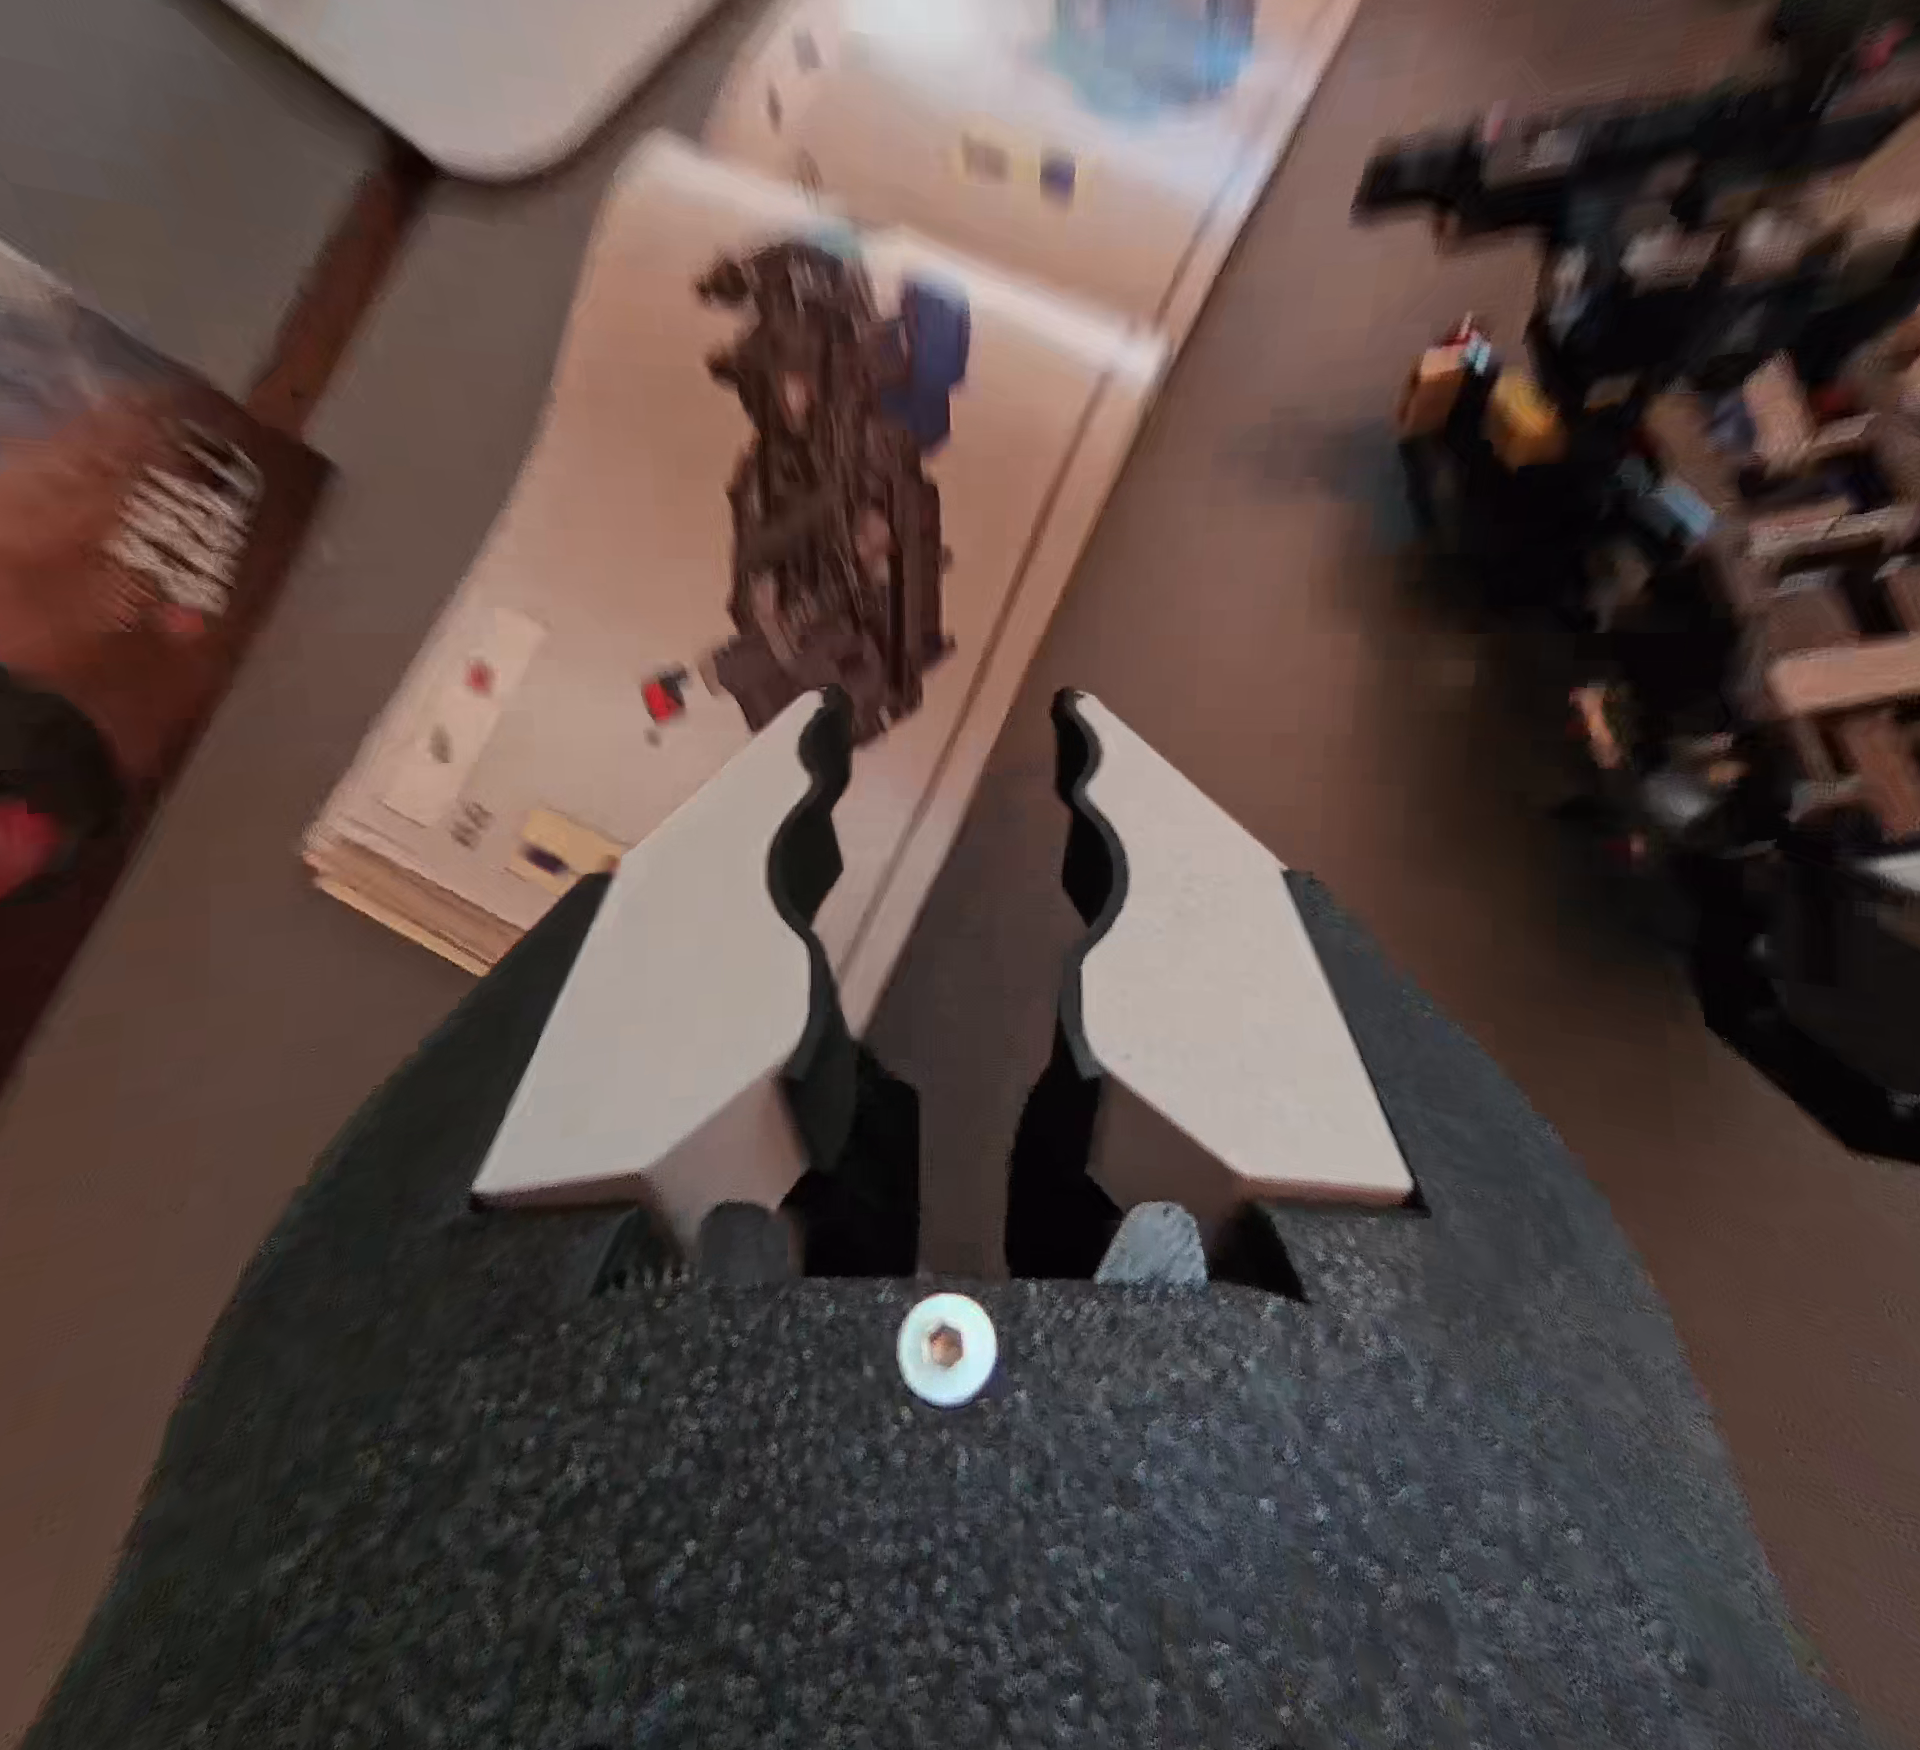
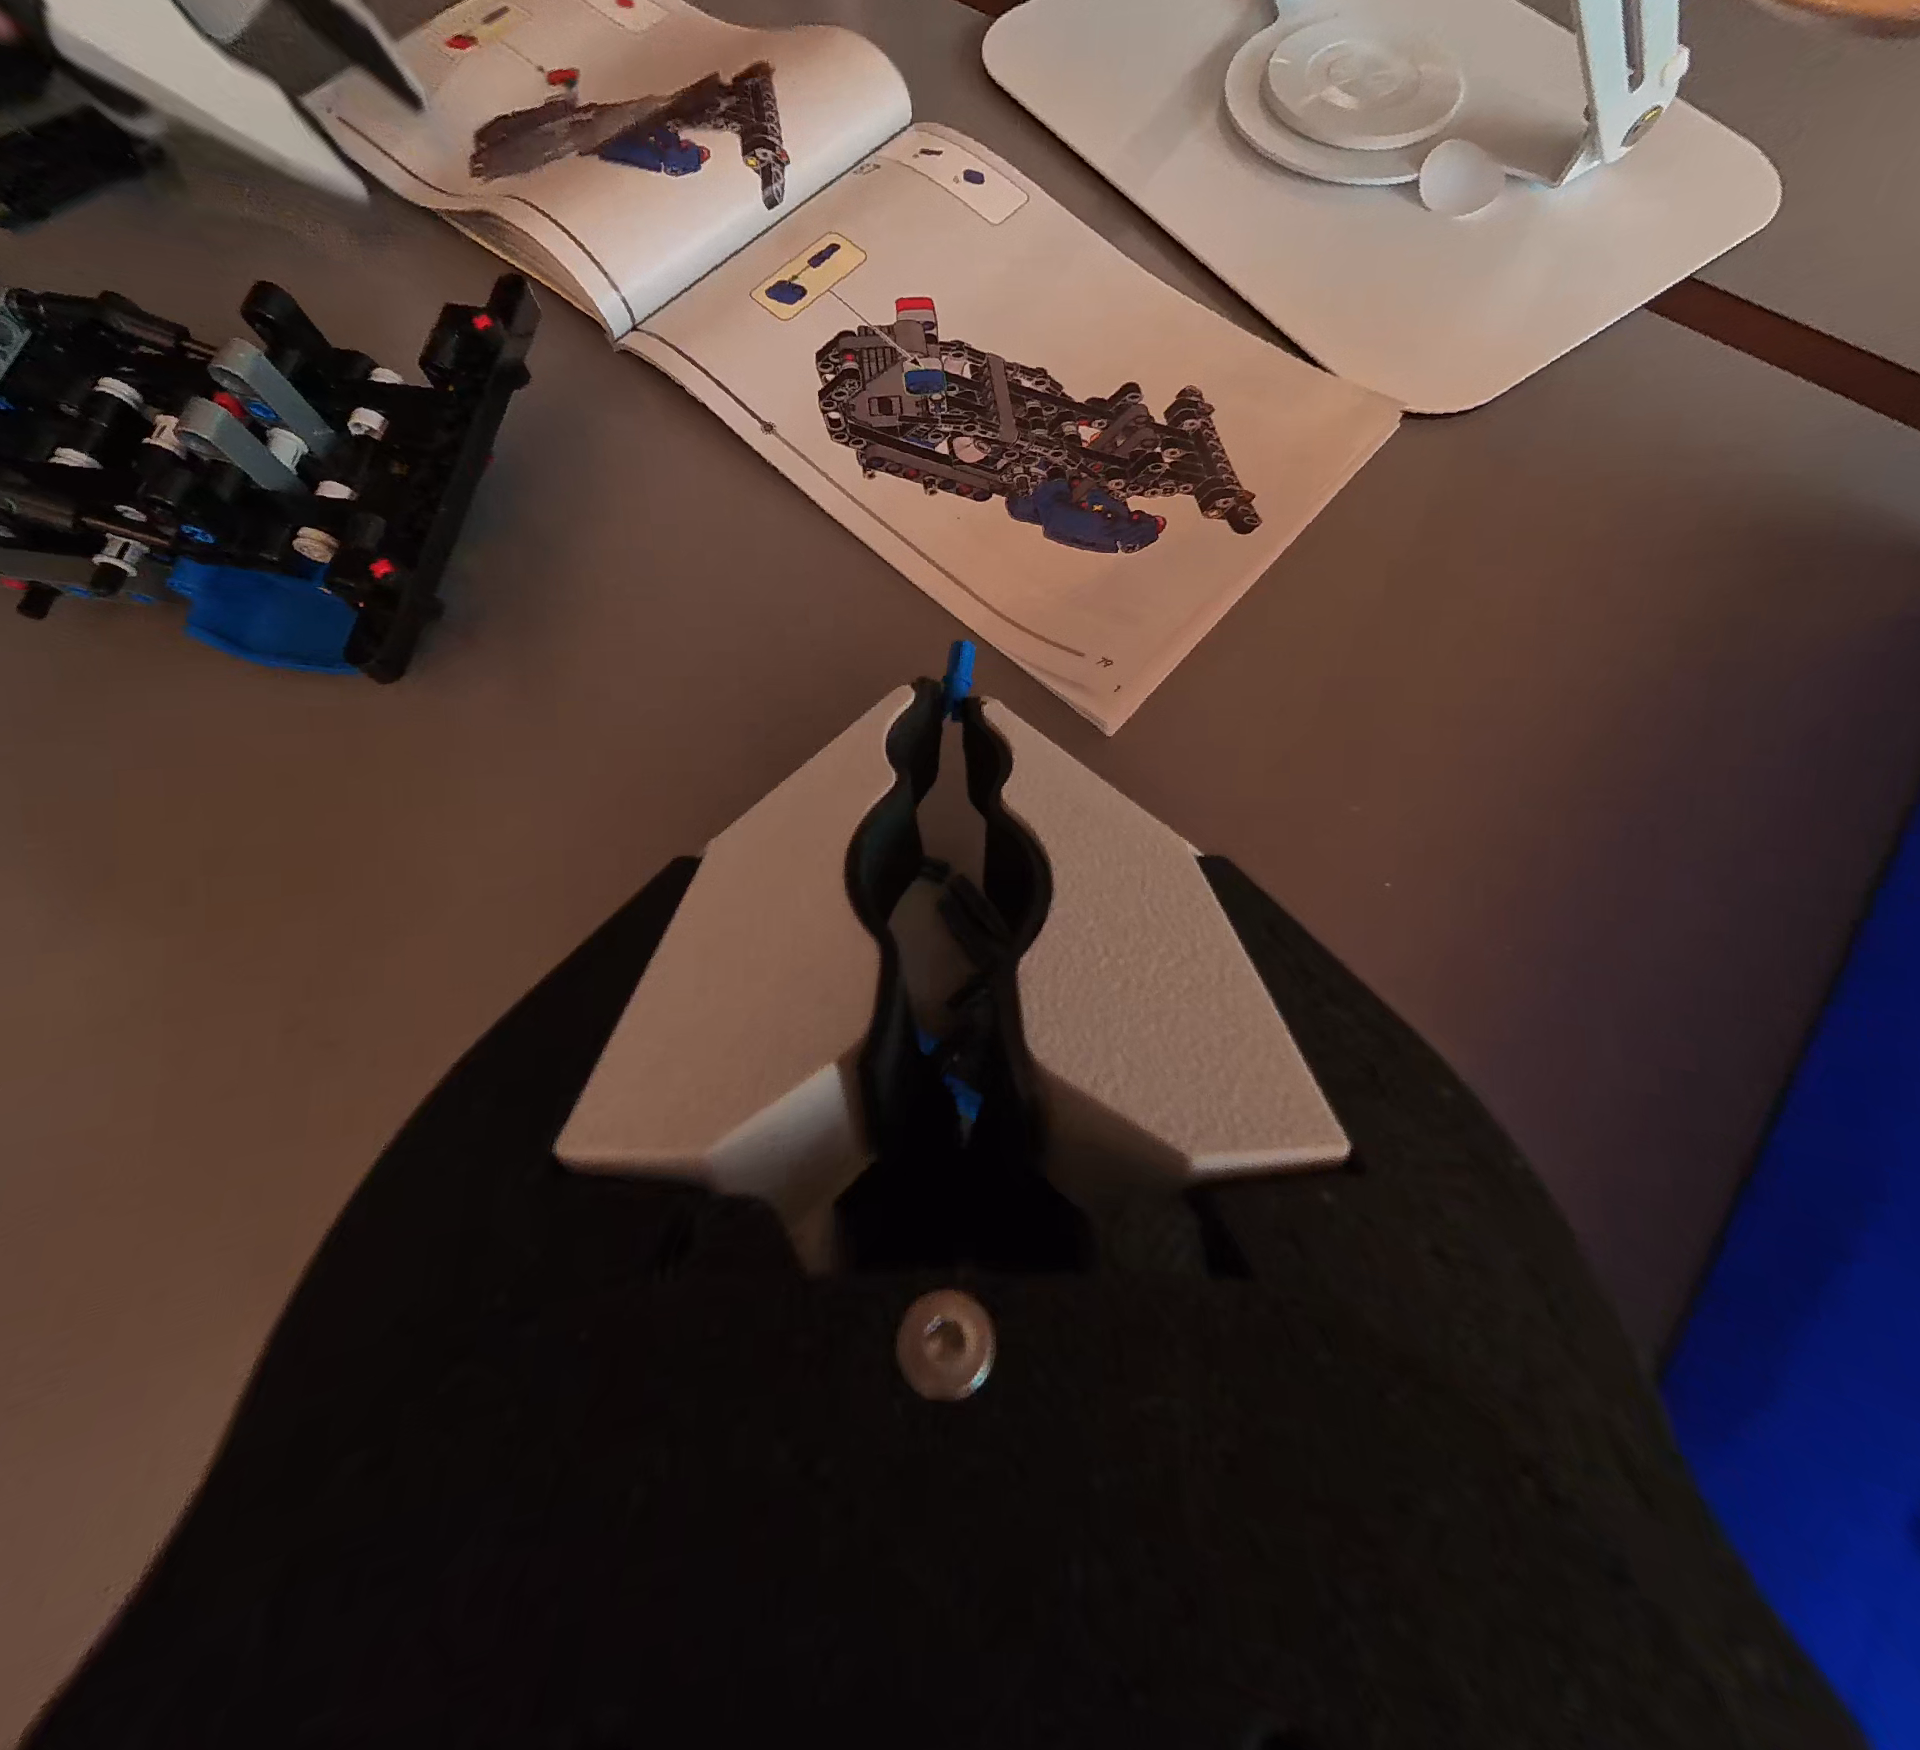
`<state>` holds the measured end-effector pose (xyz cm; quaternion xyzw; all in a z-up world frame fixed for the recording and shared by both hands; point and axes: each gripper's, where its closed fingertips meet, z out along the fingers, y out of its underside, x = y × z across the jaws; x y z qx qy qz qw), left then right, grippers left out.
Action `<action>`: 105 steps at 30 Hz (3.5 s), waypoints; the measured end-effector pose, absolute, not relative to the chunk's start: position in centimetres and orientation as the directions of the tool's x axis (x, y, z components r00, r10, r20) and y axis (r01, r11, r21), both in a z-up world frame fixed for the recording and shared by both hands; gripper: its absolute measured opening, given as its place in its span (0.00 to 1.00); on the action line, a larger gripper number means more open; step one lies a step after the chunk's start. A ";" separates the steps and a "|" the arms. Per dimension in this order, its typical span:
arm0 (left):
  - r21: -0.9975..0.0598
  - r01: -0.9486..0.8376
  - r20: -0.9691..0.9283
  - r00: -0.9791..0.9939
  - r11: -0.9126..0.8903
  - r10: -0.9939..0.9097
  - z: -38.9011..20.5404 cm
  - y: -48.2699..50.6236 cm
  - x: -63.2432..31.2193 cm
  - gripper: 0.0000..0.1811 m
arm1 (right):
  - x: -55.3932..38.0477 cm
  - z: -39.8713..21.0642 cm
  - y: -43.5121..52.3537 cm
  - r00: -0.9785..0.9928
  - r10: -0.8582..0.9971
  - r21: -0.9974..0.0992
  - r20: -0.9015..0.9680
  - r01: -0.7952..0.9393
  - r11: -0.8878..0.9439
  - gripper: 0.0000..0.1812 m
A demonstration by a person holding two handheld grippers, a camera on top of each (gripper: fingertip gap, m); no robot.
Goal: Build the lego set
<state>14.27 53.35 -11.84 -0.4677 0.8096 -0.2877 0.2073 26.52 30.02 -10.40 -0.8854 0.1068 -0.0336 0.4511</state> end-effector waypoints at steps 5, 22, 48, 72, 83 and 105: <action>-0.589 -0.566 -0.156 -0.620 0.576 -0.769 -9.6 54.8 18.7 0.60 | 26.5 -10.2 29.9 0.975 -0.214 -0.812 -0.059 -0.171 -0.558 0.02; -0.481 -0.597 0.021 -0.740 0.642 -0.673 -15.6 51.4 21.9 0.76 | 26.1 -10.9 29.6 0.982 -0.175 -0.787 -0.075 -0.166 -0.594 0.02; -0.534 -0.092 -0.613 -0.643 0.841 -0.459 -0.9 41.8 10.3 0.25 | 20.4 -6.6 31.8 0.980 0.042 -0.867 -0.196 -0.153 -0.475 0.02; -0.217 0.225 -0.949 -0.276 0.950 -0.151 2.0 30.3 2.1 0.01 | 0.4 2.5 29.9 0.834 0.503 -0.906 -0.227 0.009 -0.423 0.02; -0.320 0.153 -0.935 -0.209 0.935 -0.286 2.5 31.8 2.5 0.01 | 0.4 3.1 31.3 0.877 0.438 -0.967 -0.196 -0.099 -0.234 0.07; -0.589 0.013 -0.767 -0.325 0.808 -0.553 0.2 32.6 2.9 0.08 | 1.7 2.3 31.2 0.901 0.377 -0.972 -0.213 -0.156 -0.178 0.02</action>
